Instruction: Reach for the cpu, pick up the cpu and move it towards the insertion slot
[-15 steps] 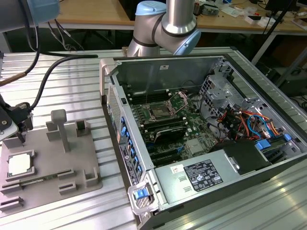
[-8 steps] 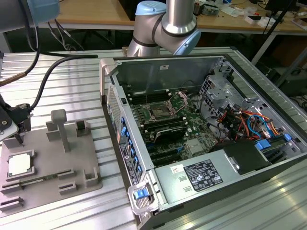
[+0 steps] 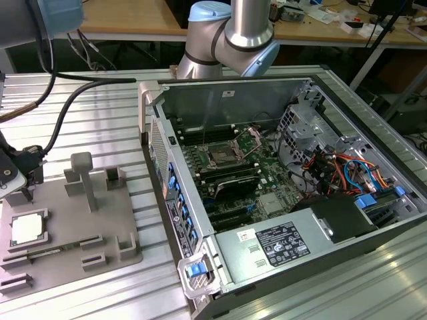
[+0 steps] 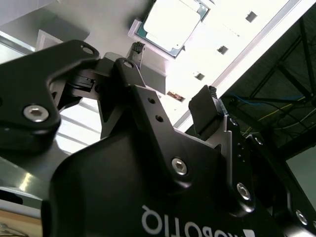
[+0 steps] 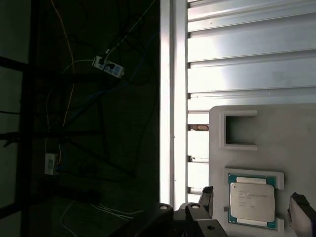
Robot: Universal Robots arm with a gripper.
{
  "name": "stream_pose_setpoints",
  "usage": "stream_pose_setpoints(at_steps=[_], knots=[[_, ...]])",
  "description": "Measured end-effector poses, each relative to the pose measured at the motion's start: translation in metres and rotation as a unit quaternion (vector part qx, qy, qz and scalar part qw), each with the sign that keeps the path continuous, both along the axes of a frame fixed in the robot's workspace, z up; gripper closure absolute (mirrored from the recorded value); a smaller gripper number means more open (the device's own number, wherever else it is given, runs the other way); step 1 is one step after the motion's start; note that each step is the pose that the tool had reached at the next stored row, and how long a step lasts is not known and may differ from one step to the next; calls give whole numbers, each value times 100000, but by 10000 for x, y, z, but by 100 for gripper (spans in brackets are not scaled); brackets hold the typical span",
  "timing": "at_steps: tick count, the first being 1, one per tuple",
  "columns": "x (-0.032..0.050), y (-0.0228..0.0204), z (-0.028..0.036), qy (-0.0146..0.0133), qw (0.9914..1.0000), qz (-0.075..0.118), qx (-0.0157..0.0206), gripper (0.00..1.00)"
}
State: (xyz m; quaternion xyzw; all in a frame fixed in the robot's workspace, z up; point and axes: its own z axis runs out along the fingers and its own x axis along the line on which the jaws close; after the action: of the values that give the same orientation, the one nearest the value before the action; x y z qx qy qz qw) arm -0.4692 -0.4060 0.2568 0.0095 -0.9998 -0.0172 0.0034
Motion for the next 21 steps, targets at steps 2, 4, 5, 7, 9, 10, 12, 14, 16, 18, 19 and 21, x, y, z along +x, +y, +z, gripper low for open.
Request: stream_pose_setpoints(at_steps=[2,4,5,7,9,10,12,14,16,18,19,21], knots=[[0,-5,-16,129,100000,6,-5,35],[0,-12,-50,301,100000,20,-6,35],[0,-15,-64,338,99999,26,-5,35],[-1,-18,-91,395,99999,17,-6,35],[0,-19,-134,511,99999,18,-3,35],[0,-19,-157,572,99998,21,-4,35],[0,-19,-195,625,99998,20,-4,35],[0,-19,-240,630,99998,20,-3,35],[0,-19,-272,629,99998,21,-4,35],[0,-19,-309,626,99998,23,-3,35],[0,-19,-330,631,99998,24,-4,35],[0,-19,-367,630,99998,26,-4,35]])
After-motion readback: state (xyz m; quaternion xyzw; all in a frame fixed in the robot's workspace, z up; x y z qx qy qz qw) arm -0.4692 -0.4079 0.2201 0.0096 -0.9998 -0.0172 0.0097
